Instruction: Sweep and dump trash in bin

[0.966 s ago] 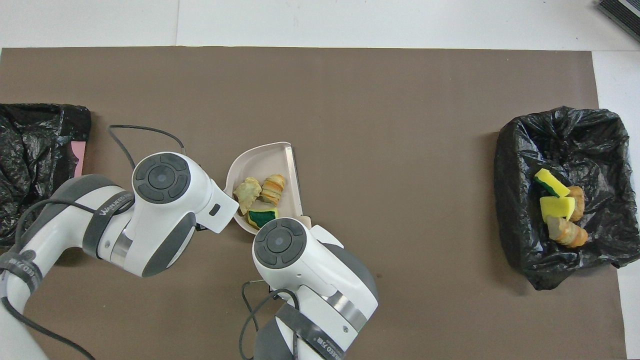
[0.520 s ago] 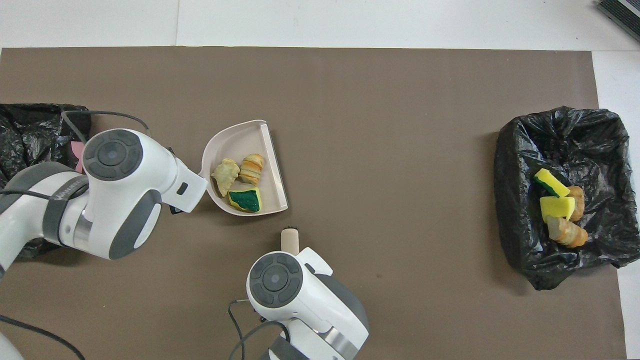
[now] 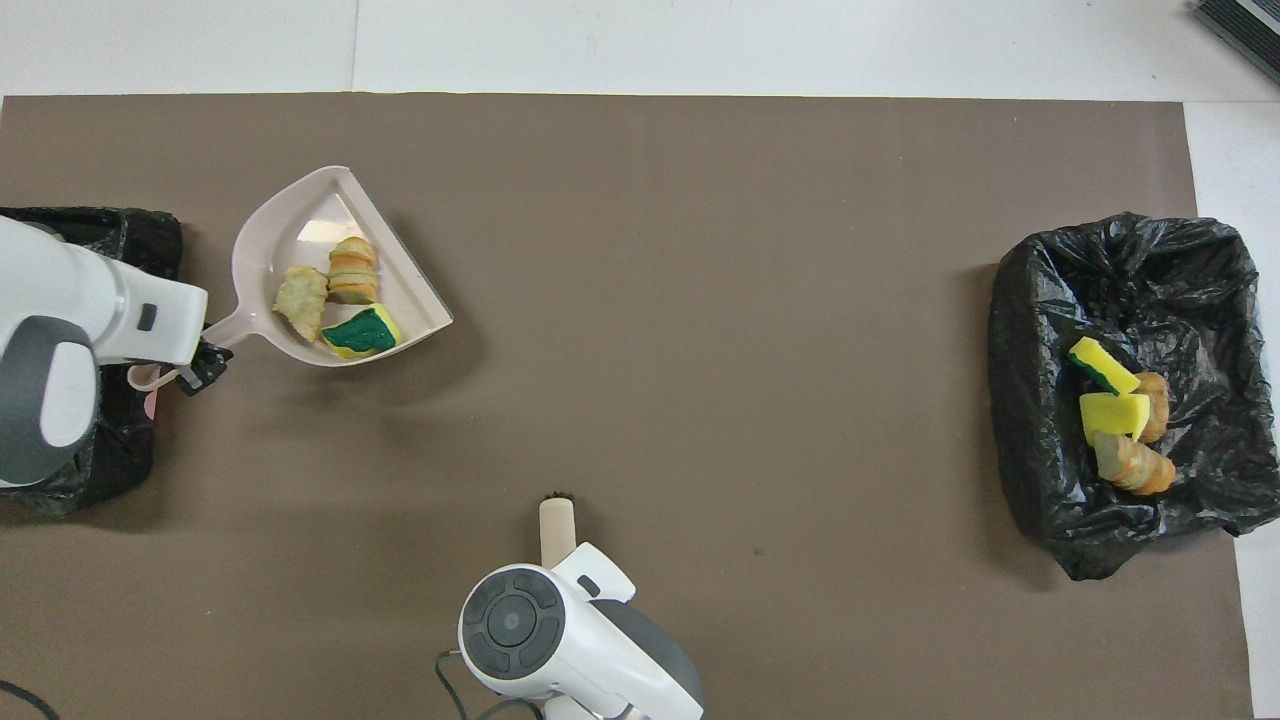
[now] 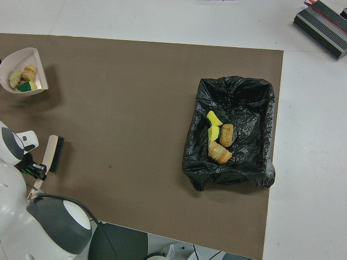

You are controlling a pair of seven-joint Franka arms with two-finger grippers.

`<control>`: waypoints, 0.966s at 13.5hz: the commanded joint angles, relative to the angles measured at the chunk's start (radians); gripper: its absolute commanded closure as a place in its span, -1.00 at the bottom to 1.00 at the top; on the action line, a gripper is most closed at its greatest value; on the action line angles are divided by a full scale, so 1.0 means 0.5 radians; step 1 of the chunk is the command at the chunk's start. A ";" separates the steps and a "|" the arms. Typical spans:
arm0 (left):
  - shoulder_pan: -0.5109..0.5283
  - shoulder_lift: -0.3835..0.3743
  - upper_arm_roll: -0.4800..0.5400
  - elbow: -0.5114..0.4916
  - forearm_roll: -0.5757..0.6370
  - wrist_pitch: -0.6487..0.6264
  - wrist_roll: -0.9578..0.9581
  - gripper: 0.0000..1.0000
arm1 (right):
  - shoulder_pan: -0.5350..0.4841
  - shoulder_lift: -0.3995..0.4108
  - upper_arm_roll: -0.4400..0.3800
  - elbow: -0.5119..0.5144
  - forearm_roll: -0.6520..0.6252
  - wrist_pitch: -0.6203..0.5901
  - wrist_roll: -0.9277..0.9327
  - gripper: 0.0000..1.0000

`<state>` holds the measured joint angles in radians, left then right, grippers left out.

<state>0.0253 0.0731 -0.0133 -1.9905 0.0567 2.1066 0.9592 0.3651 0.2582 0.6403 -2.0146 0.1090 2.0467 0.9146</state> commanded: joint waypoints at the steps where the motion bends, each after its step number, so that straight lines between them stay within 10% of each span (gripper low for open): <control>1: -0.057 -0.100 0.250 -0.001 -0.037 -0.074 0.002 1.00 | -0.003 0.017 0.011 -0.014 0.037 0.045 0.033 1.00; 7: -0.072 -0.125 0.719 0.253 -0.119 -0.301 0.008 1.00 | -0.018 0.039 0.005 -0.014 0.046 0.116 0.042 0.90; 8: -0.069 -0.113 0.796 0.332 -0.129 -0.362 0.020 1.00 | -0.028 0.051 0.005 -0.008 0.046 0.116 0.042 0.40; 9: -0.069 -0.109 0.885 0.370 -0.132 -0.387 0.018 1.00 | -0.037 0.060 0.002 0.010 0.046 0.113 0.048 -0.66; 10: -0.069 -0.109 0.968 0.373 -0.135 -0.384 0.014 1.00 | -0.043 0.073 -0.001 0.047 0.046 0.095 0.051 -1.00; 13: -0.063 -0.085 1.140 0.443 -0.110 -0.381 -0.004 1.00 | -0.126 0.067 -0.004 0.160 0.012 -0.034 0.045 -1.00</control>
<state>0.0091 0.0094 0.5198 -1.8171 0.0105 1.9432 0.9649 0.3323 0.2811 0.6296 -1.9859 0.1148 2.0781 0.9191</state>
